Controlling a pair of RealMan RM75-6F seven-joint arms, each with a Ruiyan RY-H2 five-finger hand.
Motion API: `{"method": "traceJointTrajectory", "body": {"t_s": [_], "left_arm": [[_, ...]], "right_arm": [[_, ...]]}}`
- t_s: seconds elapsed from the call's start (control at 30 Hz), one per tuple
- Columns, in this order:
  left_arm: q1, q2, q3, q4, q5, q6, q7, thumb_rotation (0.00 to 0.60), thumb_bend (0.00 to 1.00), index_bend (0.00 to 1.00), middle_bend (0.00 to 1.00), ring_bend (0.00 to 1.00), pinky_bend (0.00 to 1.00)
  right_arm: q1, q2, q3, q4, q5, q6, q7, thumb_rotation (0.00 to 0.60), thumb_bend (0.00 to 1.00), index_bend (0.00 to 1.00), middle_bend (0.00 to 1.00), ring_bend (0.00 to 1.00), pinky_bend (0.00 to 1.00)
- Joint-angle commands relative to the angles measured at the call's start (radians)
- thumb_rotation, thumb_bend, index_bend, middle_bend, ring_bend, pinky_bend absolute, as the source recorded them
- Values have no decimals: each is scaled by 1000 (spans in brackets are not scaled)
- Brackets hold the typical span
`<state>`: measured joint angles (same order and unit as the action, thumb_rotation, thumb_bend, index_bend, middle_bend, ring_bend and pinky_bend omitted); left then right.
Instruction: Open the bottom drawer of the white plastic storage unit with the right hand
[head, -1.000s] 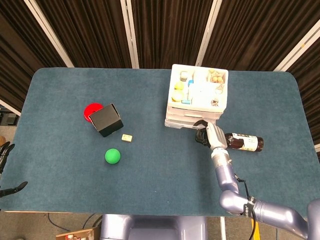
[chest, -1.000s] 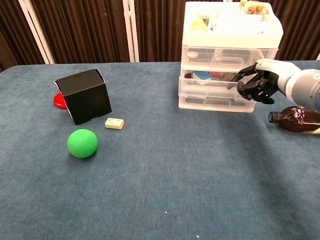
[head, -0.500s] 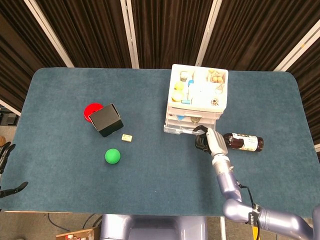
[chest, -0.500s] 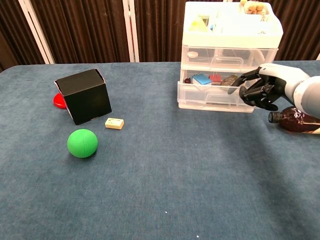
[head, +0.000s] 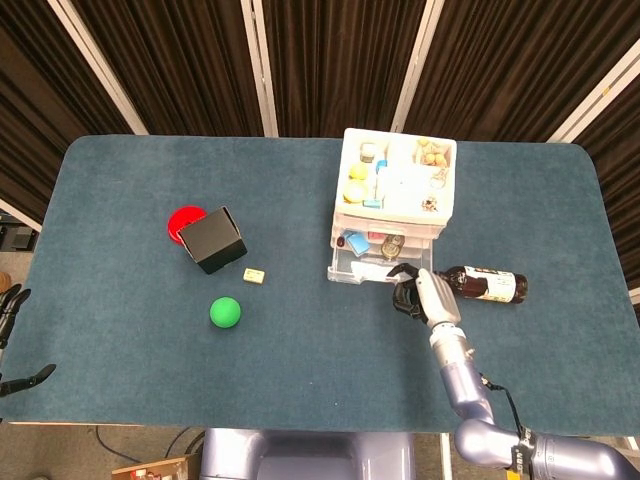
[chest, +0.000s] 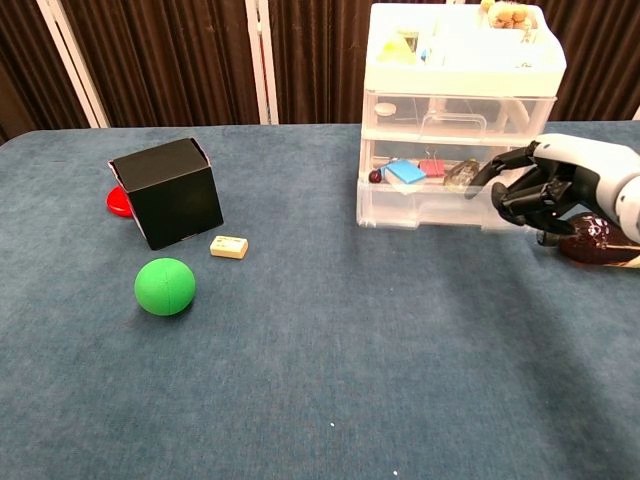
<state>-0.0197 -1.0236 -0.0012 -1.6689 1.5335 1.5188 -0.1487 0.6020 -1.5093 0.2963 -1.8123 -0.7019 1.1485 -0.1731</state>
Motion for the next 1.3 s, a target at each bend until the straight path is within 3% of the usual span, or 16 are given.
{"method": "traceJointTrajectory", "body": {"t_s": [0.03,0.17,0.27,0.37,0.53,0.67,0.73,0.8,0.87,1.0,1.3], "left_arm": [[1,0,0,0,1,1,2,600,99,0,0,0,17],[2,-2,1,0,2,4,5,600,99,1,0,0,17],[3,-2,1,0,3,6,7,600,100,1,0,0,17],[4,-2,1,1,5,10,9,600,100,1,0,0,17],[10,2,1,6,8,20,7,600,99,1,0,0,17],[14,3,3,8,19,32,11,600,99,1,0,0,17],[16,1,5,13,28,40,23,600,99,1,0,0,17],[18,-1,6,16,30,44,39,600,99,1,0,0,17],[21,-4,7,18,31,48,63,600,97,1,0,0,17],[24,-12,6,24,36,59,104,600,84,0,0,0,15],[27,-27,2,30,39,70,164,600,62,0,0,0,5]], "right_arm": [[-6,6,-7,-11,-7,2,-1,600,712,278,799,805,883],[-9,21,-18,-34,-16,-1,-17,600,530,11,773,785,882],[-15,30,-23,-52,-29,10,-23,600,411,0,756,770,882],[-25,47,-29,-83,-47,27,-30,600,377,0,741,764,881],[-100,175,-99,-231,-250,147,-80,600,360,0,675,716,836],[-197,288,-190,-271,-458,240,-59,600,353,0,515,553,706],[-255,348,-253,-248,-571,289,-43,600,333,0,365,393,573],[-302,384,-303,-205,-651,330,-37,600,290,0,164,160,361],[-352,408,-349,-152,-708,370,-35,600,249,0,42,28,206],[-422,427,-397,-77,-764,421,7,600,198,0,0,0,58],[-517,397,-410,118,-871,539,83,600,165,0,0,0,18]]}}
